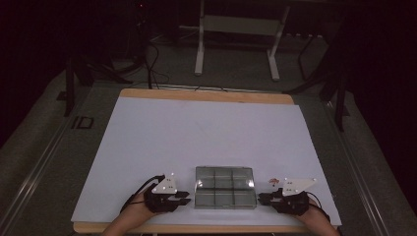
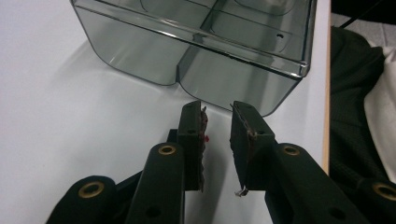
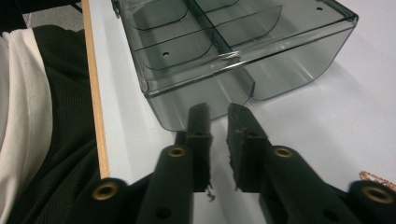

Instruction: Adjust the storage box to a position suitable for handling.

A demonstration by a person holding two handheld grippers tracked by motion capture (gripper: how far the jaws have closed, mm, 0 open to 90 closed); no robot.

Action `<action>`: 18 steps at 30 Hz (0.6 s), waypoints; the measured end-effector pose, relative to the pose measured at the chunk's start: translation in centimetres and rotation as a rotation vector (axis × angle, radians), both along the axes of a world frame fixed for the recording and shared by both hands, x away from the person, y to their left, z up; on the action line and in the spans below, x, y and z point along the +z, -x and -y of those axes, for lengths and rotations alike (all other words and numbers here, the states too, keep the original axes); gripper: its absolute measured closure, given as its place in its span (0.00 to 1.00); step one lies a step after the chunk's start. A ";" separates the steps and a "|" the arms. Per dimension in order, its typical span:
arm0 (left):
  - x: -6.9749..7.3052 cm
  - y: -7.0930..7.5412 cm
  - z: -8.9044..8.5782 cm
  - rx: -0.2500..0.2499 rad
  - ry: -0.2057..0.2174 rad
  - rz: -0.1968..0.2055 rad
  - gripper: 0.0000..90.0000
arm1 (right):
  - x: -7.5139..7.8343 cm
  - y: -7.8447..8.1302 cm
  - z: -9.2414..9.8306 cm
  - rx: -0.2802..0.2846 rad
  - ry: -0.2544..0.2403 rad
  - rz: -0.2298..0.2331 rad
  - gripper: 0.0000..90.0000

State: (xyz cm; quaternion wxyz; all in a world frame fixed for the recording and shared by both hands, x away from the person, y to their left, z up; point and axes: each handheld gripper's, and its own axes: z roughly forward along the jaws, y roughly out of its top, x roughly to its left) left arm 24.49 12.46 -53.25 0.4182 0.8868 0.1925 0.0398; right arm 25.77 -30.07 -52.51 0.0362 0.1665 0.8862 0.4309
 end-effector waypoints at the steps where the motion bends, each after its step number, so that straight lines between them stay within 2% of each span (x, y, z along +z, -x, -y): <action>1: 0.0 -0.1 0.1 0.001 0.004 0.002 0.87 | 0.0 0.0 -0.1 0.002 0.003 -0.002 0.94; 3: 0.1 -0.2 0.3 -0.010 0.002 0.002 0.91 | 0.0 0.0 -0.1 0.005 0.005 0.004 1.00; 8: 0.4 -0.4 0.6 -0.012 -0.002 0.020 0.98 | 0.0 0.1 -0.4 0.013 0.019 0.010 1.00; 10: 0.4 -0.4 0.6 -0.012 -0.002 0.020 0.98 | 0.0 0.0 -0.4 0.013 0.017 0.008 1.00; 12: 0.6 -0.5 0.6 0.004 0.022 0.032 1.00 | 0.1 0.0 -0.5 0.015 0.009 0.014 1.00; 18: 0.8 -0.6 0.9 -0.002 0.014 0.043 1.00 | 0.5 -0.2 -0.8 0.016 0.004 0.025 1.00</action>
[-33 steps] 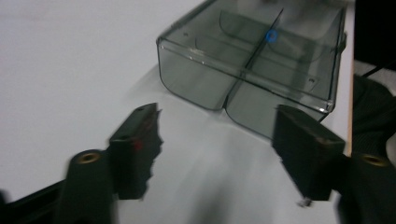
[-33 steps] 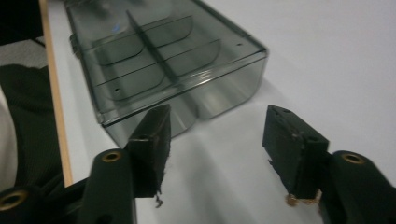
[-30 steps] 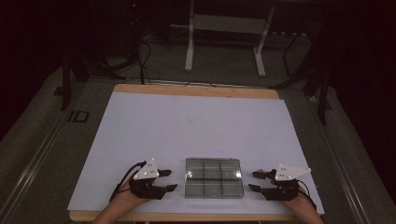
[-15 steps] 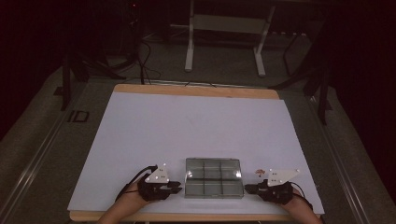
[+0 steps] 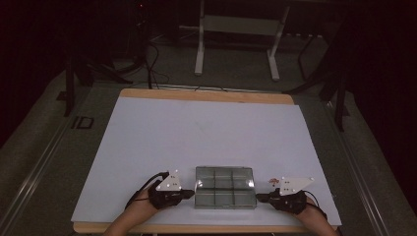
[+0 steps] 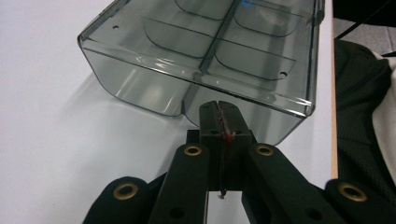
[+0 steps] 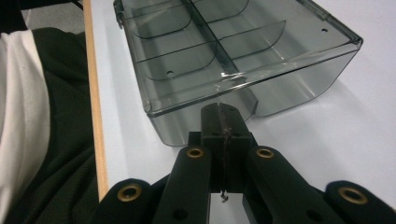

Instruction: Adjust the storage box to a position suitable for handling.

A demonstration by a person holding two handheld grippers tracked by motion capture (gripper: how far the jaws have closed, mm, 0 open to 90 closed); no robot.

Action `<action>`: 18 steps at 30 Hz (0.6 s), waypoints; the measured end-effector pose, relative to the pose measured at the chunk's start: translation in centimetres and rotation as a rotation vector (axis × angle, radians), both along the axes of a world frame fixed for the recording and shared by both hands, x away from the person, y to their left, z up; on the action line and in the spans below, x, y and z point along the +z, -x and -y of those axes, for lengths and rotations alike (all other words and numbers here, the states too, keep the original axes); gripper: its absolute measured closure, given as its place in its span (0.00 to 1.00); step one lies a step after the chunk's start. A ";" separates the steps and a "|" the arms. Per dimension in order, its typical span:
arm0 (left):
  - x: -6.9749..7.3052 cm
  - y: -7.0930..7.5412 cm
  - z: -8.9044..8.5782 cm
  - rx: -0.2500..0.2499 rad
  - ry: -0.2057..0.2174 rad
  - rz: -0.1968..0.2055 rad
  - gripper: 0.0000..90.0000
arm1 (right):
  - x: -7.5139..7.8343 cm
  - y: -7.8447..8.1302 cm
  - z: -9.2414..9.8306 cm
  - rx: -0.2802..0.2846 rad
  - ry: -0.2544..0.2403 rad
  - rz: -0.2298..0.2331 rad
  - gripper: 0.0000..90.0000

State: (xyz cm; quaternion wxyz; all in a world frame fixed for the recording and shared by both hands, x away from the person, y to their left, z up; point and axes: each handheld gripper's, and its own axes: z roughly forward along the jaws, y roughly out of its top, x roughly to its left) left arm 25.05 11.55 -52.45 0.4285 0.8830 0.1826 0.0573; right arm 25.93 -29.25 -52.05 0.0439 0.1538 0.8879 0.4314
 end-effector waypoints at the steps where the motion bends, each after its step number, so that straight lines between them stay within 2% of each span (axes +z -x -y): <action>1: 0.0 0.0 0.0 0.002 0.007 -0.003 1.00 | 0.0 0.0 0.0 0.000 0.001 0.001 1.00; 10: 0.4 0.2 0.0 -0.005 0.005 -0.002 1.00 | 0.2 0.1 0.1 -0.001 -0.009 0.001 1.00; 14: 0.5 0.2 -0.2 -0.007 0.045 -0.030 1.00 | 0.4 0.2 0.2 0.010 -0.039 -0.012 1.00; 18: 0.9 0.3 0.1 -0.011 0.050 -0.013 1.00 | 0.6 0.3 0.0 0.019 -0.055 -0.006 1.00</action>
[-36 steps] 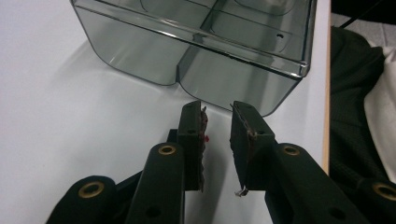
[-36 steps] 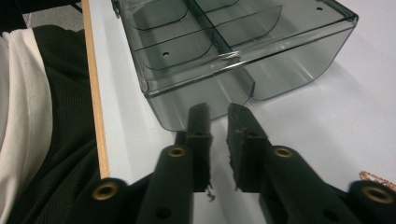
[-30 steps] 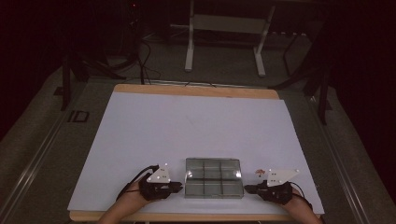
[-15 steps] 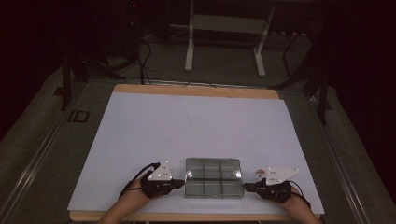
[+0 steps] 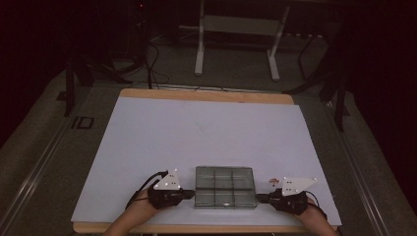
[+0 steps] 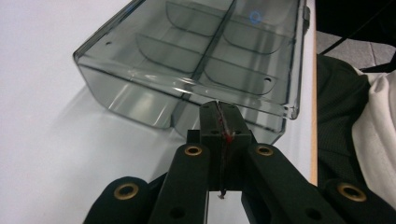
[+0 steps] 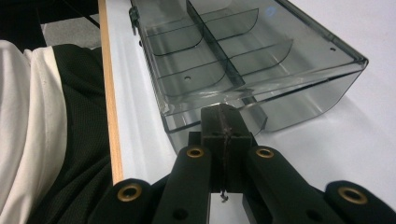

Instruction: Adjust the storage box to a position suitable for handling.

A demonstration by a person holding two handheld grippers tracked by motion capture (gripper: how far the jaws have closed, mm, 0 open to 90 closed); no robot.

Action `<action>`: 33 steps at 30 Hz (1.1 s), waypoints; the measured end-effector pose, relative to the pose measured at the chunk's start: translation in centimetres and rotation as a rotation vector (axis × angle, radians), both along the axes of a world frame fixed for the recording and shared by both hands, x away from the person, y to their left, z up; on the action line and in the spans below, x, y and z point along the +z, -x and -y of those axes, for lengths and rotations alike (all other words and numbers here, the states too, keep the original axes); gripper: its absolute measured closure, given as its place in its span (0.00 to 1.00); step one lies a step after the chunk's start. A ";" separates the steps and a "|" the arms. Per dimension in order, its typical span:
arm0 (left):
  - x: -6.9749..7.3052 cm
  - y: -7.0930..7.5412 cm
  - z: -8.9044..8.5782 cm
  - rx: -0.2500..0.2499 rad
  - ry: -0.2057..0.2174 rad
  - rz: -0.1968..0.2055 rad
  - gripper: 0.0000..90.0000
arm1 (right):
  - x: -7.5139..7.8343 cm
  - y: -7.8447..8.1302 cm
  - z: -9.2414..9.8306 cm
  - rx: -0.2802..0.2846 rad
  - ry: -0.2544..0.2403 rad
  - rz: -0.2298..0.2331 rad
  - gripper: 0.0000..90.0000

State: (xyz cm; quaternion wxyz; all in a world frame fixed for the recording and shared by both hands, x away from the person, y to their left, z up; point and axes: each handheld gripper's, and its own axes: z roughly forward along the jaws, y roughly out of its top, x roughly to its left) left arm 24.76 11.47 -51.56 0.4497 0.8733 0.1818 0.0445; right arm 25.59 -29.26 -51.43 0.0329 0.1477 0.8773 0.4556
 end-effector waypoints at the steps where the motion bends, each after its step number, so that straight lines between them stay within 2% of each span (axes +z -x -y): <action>1: 0.1 0.0 0.0 -0.001 -0.004 0.002 1.00 | 0.1 0.0 0.0 -0.001 0.002 0.002 1.00; 5: 0.3 -0.2 0.2 0.015 -0.025 0.014 1.00 | 0.2 -0.1 -0.1 -0.001 0.005 0.003 1.00; 7: 0.3 -0.2 0.3 0.030 -0.034 0.032 0.95 | 0.2 -0.2 -0.1 -0.007 0.002 0.001 1.00; 11: 0.6 -0.4 0.2 0.064 -0.033 0.040 0.76 | 0.3 -0.4 0.0 -0.035 -0.018 0.006 0.85; 14: 0.7 -0.4 0.3 0.071 -0.026 0.054 0.70 | 0.4 -0.4 0.0 -0.054 -0.029 0.019 0.74; 15: 0.8 -0.5 0.3 0.075 -0.023 0.054 0.68 | 0.5 -0.4 0.1 -0.063 -0.034 0.022 0.74; 20: 1.3 -0.5 0.3 0.087 -0.006 0.086 0.66 | 1.0 -0.5 0.2 -0.082 -0.058 0.048 0.67; 25: 1.8 -0.6 0.4 0.088 0.004 0.100 0.66 | 1.6 -0.6 0.2 -0.110 -0.075 0.083 0.60; 33: 2.0 -0.9 0.4 0.099 0.009 0.113 0.66 | 1.8 -0.8 -0.3 -0.128 -0.079 0.109 0.60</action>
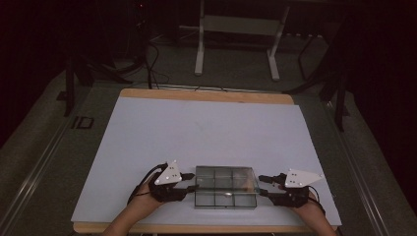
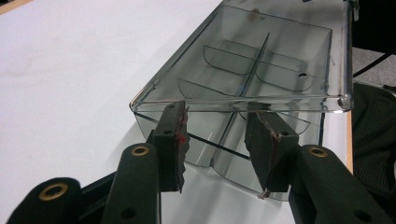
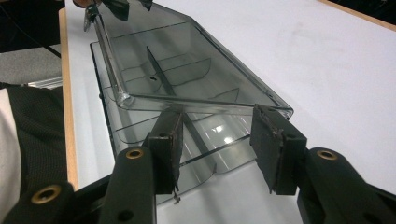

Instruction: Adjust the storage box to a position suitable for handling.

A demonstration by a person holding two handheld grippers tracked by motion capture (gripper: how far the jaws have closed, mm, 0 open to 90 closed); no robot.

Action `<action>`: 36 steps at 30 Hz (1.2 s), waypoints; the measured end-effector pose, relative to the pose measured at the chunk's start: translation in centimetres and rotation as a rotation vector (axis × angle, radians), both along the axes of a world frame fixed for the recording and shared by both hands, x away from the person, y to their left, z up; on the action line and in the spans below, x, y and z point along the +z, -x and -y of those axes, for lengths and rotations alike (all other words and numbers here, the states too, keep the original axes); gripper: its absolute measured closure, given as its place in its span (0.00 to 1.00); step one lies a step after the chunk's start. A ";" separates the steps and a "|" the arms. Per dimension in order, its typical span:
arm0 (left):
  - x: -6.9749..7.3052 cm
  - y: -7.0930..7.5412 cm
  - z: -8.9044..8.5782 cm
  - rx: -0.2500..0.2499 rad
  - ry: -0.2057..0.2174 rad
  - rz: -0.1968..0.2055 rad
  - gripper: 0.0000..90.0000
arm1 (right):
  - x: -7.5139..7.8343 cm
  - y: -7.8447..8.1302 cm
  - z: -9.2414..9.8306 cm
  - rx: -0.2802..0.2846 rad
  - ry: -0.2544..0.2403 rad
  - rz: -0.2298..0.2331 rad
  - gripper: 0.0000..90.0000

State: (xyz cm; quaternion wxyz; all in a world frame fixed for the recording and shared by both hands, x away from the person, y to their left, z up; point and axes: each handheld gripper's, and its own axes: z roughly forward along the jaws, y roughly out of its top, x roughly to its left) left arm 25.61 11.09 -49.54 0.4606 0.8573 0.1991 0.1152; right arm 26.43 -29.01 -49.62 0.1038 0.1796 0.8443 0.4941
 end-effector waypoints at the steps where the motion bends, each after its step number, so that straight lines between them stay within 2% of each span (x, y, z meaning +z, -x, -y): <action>1: 0.0 0.0 0.0 -0.001 -0.002 0.005 0.66 | 0.0 0.0 0.0 0.000 0.002 0.000 0.60; 10: 0.6 -0.3 0.5 -0.003 0.004 0.031 0.67 | 0.5 -0.3 -0.8 -0.003 0.004 0.043 0.66; 19: 0.8 -0.5 0.5 0.031 0.022 0.055 0.74 | 0.9 -0.5 -1.0 -0.030 -0.008 0.076 0.72; 30: 1.5 -1.5 0.7 0.086 0.055 0.089 0.82 | 1.8 -1.4 -1.3 -0.079 -0.035 0.112 0.80; 31: 1.6 -1.7 0.8 0.096 0.060 0.092 0.83 | 1.9 -1.6 -1.4 -0.090 -0.030 0.126 0.81; 34: 1.7 -1.8 1.0 0.110 0.051 0.099 0.83 | 2.0 -1.7 -1.6 -0.099 -0.020 0.136 0.82; 35: 1.8 -1.9 1.3 0.123 0.030 0.117 0.83 | 2.0 -1.9 -1.9 -0.112 0.000 0.147 0.83; 36: 1.8 -1.9 1.4 0.130 0.028 0.121 0.83 | 2.0 -1.9 -2.0 -0.118 0.004 0.151 0.83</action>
